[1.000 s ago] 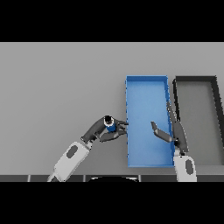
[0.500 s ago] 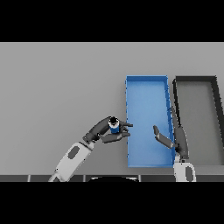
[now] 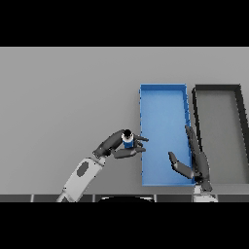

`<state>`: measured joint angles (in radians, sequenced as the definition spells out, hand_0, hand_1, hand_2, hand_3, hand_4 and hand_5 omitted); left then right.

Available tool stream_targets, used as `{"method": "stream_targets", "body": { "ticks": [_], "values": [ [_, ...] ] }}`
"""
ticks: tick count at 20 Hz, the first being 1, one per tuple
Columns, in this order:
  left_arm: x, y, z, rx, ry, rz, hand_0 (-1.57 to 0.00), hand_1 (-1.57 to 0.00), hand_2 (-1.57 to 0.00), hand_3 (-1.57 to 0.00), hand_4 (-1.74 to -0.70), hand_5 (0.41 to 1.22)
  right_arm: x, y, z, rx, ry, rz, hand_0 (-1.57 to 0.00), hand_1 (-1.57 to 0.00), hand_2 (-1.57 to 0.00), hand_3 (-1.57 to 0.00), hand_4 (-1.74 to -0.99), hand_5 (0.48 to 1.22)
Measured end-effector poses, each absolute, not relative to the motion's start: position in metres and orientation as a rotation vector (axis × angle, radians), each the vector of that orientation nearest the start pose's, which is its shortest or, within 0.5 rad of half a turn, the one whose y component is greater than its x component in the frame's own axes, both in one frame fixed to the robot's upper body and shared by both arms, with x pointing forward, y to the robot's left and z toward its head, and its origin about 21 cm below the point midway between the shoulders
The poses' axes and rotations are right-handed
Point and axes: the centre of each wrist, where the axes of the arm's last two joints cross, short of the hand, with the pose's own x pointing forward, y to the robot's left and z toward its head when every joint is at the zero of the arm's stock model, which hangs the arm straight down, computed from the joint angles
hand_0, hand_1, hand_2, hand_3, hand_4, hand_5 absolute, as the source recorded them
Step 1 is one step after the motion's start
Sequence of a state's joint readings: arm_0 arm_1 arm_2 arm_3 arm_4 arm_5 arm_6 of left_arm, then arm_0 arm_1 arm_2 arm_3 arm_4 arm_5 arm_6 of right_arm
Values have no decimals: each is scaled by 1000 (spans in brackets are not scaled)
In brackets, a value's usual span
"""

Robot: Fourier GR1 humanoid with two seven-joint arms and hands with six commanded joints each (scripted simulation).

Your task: Pick up the blue pipe and place it into the blue bin.

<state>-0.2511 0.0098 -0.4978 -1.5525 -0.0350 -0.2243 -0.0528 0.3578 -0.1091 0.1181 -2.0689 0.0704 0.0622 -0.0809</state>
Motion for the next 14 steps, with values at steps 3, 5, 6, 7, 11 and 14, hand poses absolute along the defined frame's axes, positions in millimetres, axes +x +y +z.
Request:
{"method": "stream_targets", "body": {
  "ticks": [3,5,6,7,11,14],
  "values": [
    [261,86,50,-578,-1732,-760,-1571,-1571,-1571,-1571,-1467,1221,174,-247,84,79,-1702,313,1,-14,-111,0,-1237,577],
    [259,86,52,-586,-1727,-762,-1571,-1571,-1571,-1571,-1467,1221,186,-242,100,161,-1668,416,1,-9,-104,0,-1255,560],
    [258,86,52,-584,-1724,-764,-1571,-1571,-1571,-1571,-1467,1221,193,-240,107,173,-1666,445,1,-7,-99,0,-1261,560],
    [259,85,52,-574,-1720,-775,-1571,-1571,-1571,-1571,-1467,1221,199,-236,116,184,-1677,501,1,-5,-90,1,-1270,558],
    [263,86,52,-561,-1722,-782,-1571,-1571,-1571,-1571,-1467,1221,216,-208,143,239,-1677,678,1,-2,-44,1,-1298,559],
    [264,89,51,-577,-1729,-774,-1571,-1571,-1571,-1571,-1467,1221,224,-187,157,312,-1702,784,1,0,-43,1,-1294,560]
  ]
}}
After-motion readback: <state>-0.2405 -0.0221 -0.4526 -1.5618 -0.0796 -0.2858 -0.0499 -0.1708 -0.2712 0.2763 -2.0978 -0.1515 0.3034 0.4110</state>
